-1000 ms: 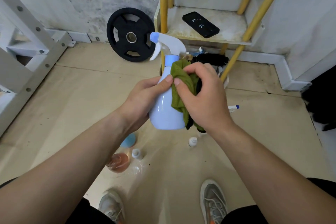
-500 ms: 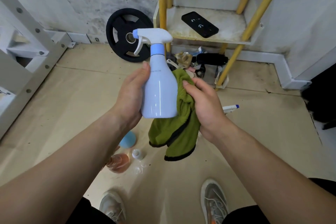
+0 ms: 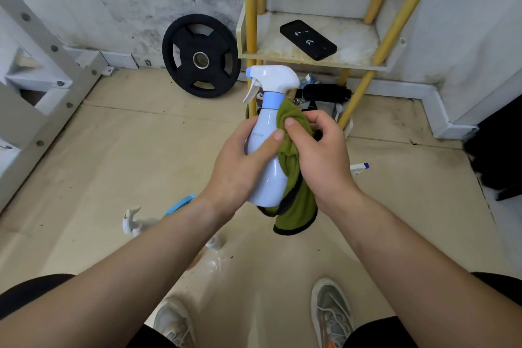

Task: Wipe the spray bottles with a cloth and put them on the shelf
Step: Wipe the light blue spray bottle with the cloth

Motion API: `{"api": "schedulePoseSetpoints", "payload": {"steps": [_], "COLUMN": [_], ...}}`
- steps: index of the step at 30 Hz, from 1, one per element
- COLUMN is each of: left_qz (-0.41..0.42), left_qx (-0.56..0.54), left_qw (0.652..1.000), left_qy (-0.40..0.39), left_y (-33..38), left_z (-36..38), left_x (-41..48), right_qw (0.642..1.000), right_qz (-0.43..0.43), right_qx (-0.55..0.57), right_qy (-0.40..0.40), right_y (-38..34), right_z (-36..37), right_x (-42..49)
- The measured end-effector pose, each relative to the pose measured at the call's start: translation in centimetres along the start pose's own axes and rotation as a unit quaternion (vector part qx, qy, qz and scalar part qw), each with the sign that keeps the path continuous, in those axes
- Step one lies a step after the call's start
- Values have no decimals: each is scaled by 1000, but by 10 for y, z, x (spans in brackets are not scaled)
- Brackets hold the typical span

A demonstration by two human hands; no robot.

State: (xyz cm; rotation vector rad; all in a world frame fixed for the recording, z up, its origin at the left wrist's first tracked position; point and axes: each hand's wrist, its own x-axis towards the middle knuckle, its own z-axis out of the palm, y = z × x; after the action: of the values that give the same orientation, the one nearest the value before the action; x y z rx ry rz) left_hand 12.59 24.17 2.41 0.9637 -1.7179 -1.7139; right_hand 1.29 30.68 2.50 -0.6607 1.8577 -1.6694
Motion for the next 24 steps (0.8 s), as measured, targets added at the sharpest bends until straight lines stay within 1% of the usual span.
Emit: {"api": "schedulePoseSetpoints", "payload": {"steps": [3, 7, 10, 11, 13, 16, 18, 20, 22, 24], "left_qz": [11, -6, -34, -43, -57, -60, -67, -78, -93, -108], "left_qx": [-1, -43, -108, -123, -138, -131, -132, -139, -135, -124], "left_qw": [1000, 998, 992, 989, 985, 985, 985, 985, 985, 986], "left_qy": [0, 34, 60, 68, 84, 93, 85, 68, 50, 29], "left_y": [-2, 4, 12, 14, 14, 7, 4, 4, 4, 5], "left_z": [-2, -6, -14, -16, -22, -23, -20, -16, -14, -13], "left_x": [0, 5, 12, 14, 18, 20, 19, 17, 15, 13], "right_qw": [996, 981, 975, 977, 987, 998, 996, 990, 992, 997], "right_qz": [63, 144, 179, 175, 135, 18, -60, -102, -95, -34], "right_qx": [56, 124, 109, 95, 53, -11, -56, -88, -83, -50], "right_qy": [-1, -35, -68, -70, -70, -54, -41, -33, -31, -39], "right_y": [4, 9, 16, 19, 22, 16, 10, 7, 4, 2], "right_z": [1, 1, 7, 10, 13, 13, 12, 10, 6, 1], "right_x": [3, 3, -8, -13, -22, -27, -27, -22, -15, -8]}}
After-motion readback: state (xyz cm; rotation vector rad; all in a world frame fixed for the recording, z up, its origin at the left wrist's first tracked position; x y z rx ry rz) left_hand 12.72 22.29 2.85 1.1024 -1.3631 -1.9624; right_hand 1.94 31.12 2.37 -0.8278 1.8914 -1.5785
